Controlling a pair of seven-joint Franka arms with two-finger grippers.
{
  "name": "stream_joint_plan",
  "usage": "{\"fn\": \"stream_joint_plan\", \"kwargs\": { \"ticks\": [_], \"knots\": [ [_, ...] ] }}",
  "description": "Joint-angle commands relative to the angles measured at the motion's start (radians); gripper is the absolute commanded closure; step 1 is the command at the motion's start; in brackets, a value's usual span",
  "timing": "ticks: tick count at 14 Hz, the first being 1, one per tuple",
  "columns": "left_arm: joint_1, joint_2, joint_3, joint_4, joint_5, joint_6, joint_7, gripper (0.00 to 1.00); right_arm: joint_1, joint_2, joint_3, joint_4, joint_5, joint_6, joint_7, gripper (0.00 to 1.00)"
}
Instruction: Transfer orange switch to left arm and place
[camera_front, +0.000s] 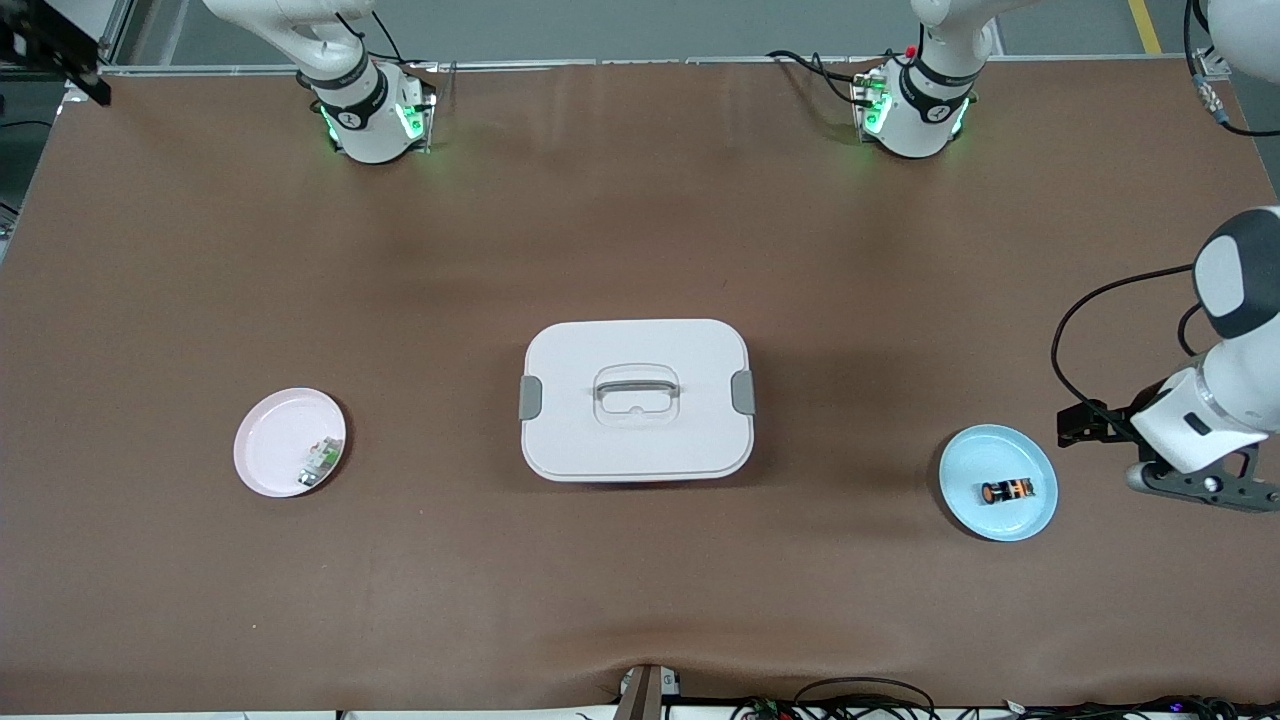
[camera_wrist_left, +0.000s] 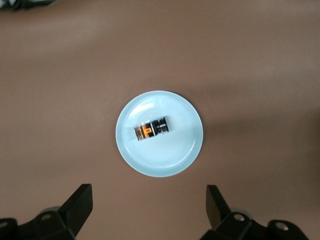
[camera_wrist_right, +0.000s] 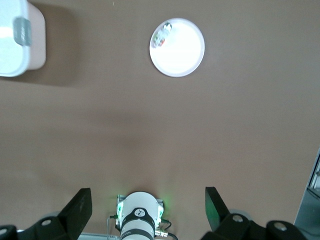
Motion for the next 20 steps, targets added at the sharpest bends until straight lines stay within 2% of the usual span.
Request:
{"fn": "stream_joint_plan", "kwargs": {
  "ticks": [1,6,8,9,10,12,13,16,20],
  "knots": [
    [-0.002,-0.072,-0.025,-0.027,-0.007,-0.04,-0.285,0.0,-0.047,0.055,-0.002,0.013,0.01,0.024,-0.021,0.0],
    [0.023,-0.155,-0.025,-0.018,-0.003,-0.085,-0.291,0.0,-0.065,0.142,-0.005,0.005,0.011,0.231,-0.007,0.0],
    [0.02,-0.22,-0.023,-0.02,-0.016,-0.131,-0.272,0.0,-0.103,0.187,-0.003,-0.006,0.011,0.288,-0.006,0.0],
    [-0.004,-0.248,-0.001,-0.026,-0.018,-0.143,-0.246,0.0,-0.113,0.202,-0.003,-0.018,0.013,0.306,0.01,0.0],
    [-0.056,-0.277,0.066,-0.029,-0.024,-0.184,-0.192,0.0,-0.113,0.213,-0.003,-0.021,0.013,0.323,0.06,0.0],
    [-0.193,-0.338,0.239,-0.056,-0.113,-0.244,-0.142,0.0,-0.094,0.228,0.001,-0.021,0.013,0.328,0.152,0.0],
    [-0.227,-0.368,0.292,-0.081,-0.15,-0.254,-0.137,0.0,-0.078,0.228,0.001,-0.02,0.008,0.335,0.151,0.0],
    [-0.247,-0.44,0.31,-0.141,-0.155,-0.269,-0.111,0.0,-0.067,0.225,0.003,-0.019,0.01,0.342,0.149,0.0],
    [-0.239,-0.448,0.303,-0.135,-0.156,-0.297,-0.088,0.0,-0.068,0.225,0.001,-0.019,0.013,0.332,0.151,0.0]
  ]
}}
